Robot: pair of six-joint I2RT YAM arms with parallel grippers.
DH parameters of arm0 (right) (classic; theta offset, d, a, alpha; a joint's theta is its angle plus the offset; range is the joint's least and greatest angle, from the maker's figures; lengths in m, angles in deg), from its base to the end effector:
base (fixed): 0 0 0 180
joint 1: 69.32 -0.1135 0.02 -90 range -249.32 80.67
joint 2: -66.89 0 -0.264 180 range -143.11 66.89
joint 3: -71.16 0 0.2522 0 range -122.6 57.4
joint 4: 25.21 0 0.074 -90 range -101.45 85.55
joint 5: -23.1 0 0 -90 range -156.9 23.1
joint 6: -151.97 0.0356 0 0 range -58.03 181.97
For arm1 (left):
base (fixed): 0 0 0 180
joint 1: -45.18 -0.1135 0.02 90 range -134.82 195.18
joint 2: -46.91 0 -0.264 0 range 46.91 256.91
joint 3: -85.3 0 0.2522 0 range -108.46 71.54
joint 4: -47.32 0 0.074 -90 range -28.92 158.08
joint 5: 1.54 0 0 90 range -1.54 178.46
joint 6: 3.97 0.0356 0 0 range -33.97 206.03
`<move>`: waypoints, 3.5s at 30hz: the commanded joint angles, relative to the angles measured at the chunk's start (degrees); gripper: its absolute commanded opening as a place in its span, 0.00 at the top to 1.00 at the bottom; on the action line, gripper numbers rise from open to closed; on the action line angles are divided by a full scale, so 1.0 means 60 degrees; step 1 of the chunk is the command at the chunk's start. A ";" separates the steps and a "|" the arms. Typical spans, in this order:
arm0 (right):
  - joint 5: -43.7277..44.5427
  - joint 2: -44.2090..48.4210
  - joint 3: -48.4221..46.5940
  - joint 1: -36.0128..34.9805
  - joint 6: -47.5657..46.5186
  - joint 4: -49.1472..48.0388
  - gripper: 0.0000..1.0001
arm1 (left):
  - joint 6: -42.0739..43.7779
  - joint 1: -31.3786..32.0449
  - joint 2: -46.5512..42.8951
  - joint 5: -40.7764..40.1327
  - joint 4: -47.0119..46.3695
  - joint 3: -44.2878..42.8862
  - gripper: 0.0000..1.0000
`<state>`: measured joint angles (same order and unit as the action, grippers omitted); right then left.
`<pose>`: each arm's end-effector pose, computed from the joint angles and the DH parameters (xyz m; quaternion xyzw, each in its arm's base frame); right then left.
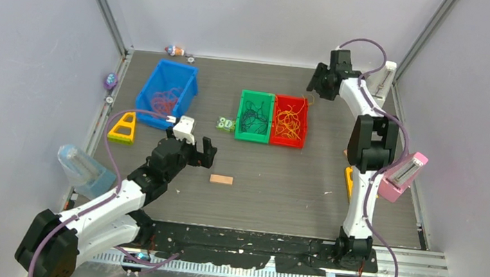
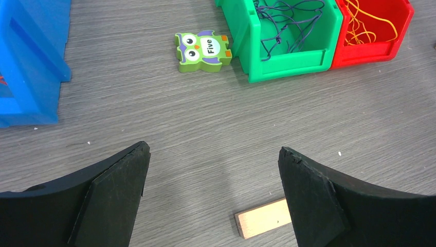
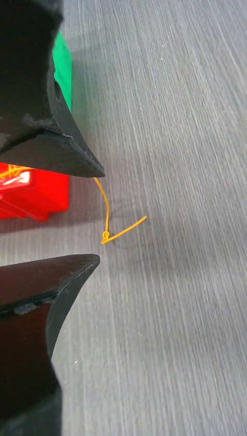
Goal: Untangle the cables
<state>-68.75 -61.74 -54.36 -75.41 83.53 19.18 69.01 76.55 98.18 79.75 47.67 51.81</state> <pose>0.5077 0.0553 0.2253 0.1196 0.9242 0.1012 0.3483 0.1725 -0.0989 0.2085 0.0566 0.8066 -0.1837 0.5590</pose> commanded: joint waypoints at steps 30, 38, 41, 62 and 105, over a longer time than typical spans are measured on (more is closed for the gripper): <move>0.0510 0.4000 0.1823 -0.0284 -0.0783 -0.1016 0.95 | 0.0218 0.0029 0.0052 0.0080 -0.0213 -0.0462 0.03; 0.2383 0.4985 0.3071 -0.1593 -0.1096 -0.0112 0.94 | 0.0216 0.0030 0.0024 0.0081 -0.0197 -0.0462 0.03; 0.3790 0.5147 0.3886 -0.2121 -0.1177 -0.0400 0.95 | 0.0224 0.0028 0.0054 0.0102 -0.0198 -0.0472 0.03; 0.3829 0.0155 0.1524 -0.3342 -0.1091 0.1094 0.94 | 0.0230 0.0030 0.0066 0.0068 -0.0139 -0.0488 0.03; 0.3102 1.5132 1.5784 -0.3302 -0.2724 -0.7683 0.05 | 0.0508 0.0030 -0.0664 0.0170 -0.0122 -0.0214 0.02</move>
<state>-51.79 23.78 36.56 -95.30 69.60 -17.91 70.26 76.55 95.99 80.82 48.63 51.09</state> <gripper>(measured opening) 0.955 0.983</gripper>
